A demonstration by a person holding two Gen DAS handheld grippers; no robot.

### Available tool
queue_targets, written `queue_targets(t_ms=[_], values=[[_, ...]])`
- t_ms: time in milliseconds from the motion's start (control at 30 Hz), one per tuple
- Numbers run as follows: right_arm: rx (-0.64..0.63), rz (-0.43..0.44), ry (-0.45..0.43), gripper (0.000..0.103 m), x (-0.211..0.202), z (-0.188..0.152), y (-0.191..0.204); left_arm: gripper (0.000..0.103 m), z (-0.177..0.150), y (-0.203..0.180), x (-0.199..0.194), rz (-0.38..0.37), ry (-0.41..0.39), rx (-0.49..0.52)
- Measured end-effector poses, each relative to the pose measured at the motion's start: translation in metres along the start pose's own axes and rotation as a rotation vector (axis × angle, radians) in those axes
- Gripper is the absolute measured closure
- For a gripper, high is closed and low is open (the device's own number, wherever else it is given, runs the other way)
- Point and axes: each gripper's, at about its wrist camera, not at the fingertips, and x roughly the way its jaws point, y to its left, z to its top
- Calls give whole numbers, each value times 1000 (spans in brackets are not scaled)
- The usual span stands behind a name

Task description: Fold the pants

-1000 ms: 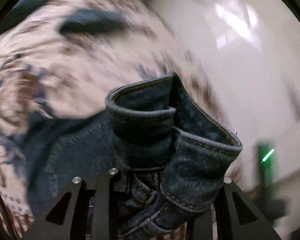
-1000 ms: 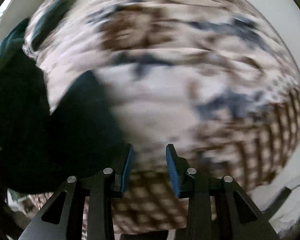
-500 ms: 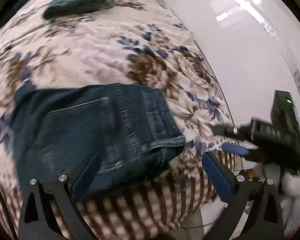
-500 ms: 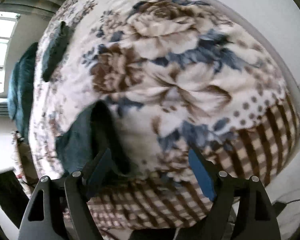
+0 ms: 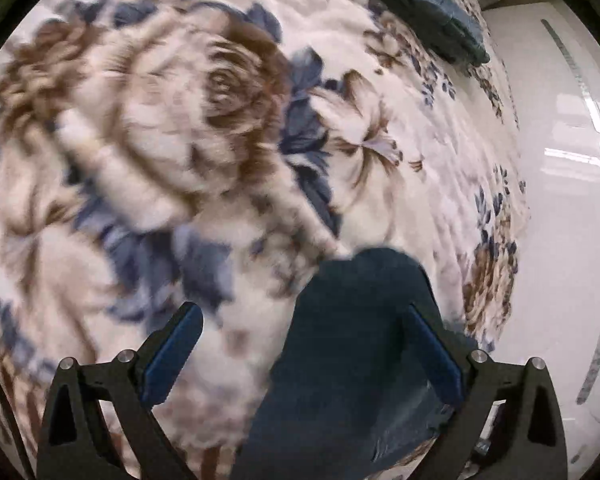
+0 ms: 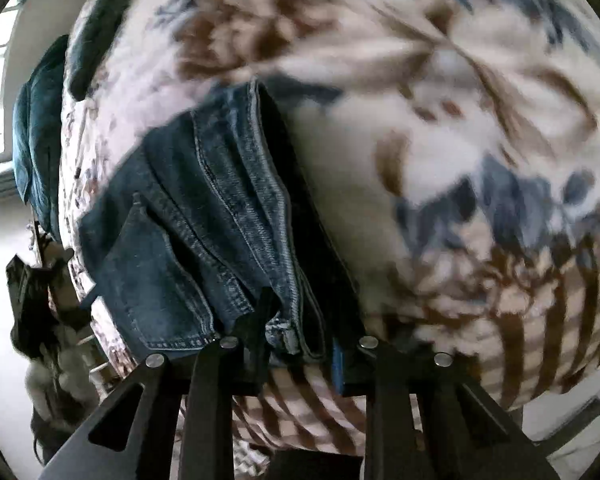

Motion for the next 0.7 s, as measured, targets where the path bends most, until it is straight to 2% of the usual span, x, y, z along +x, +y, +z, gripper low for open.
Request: queue_targets(t_ms=[33, 133, 167, 200, 233, 267, 333, 467, 533, 567, 600, 633, 667, 700], values=[[3, 19, 0, 77, -1, -1, 0, 2, 5, -9, 10, -34, 41, 30], [-28, 26, 5, 72, -6, -3, 10, 2, 9, -31, 29, -70, 101, 100], [-27, 19, 2, 72, -6, -2, 12, 7, 10, -37, 35, -63, 103, 117], [-28, 13, 2, 72, -4, -2, 13, 12, 10, -42, 41, -43, 92, 132], [-28, 9, 0, 72, -4, -3, 14, 30, 11, -42, 47, -33, 91, 132], [-24, 3, -3, 74, -4, -4, 13, 41, 13, -40, 50, -33, 92, 121], [-8, -12, -5, 74, -2, -1, 12, 49, 19, -25, 51, -38, 78, 73], [21, -25, 7, 74, 6, 4, 8, 51, 32, 0, 46, -56, 48, -33], [8, -31, 24, 73, 10, 6, 9, 51, 36, 1, 34, -61, 27, -54], [-3, -23, 34, 64, 9, 7, 10, 50, 36, 0, 27, -60, 13, -44], [-16, -6, 41, 47, 6, 8, 10, 48, 36, -3, 17, -55, -9, -15], [-28, 6, 45, 38, 1, 9, 10, 41, 33, -5, 5, -55, -40, 20], [-42, 28, 34, 26, -7, 9, 10, 27, 30, -6, -2, -52, -68, 40], [-50, 49, 16, 18, -13, 10, 9, 22, 26, -5, -9, -45, -97, 57]])
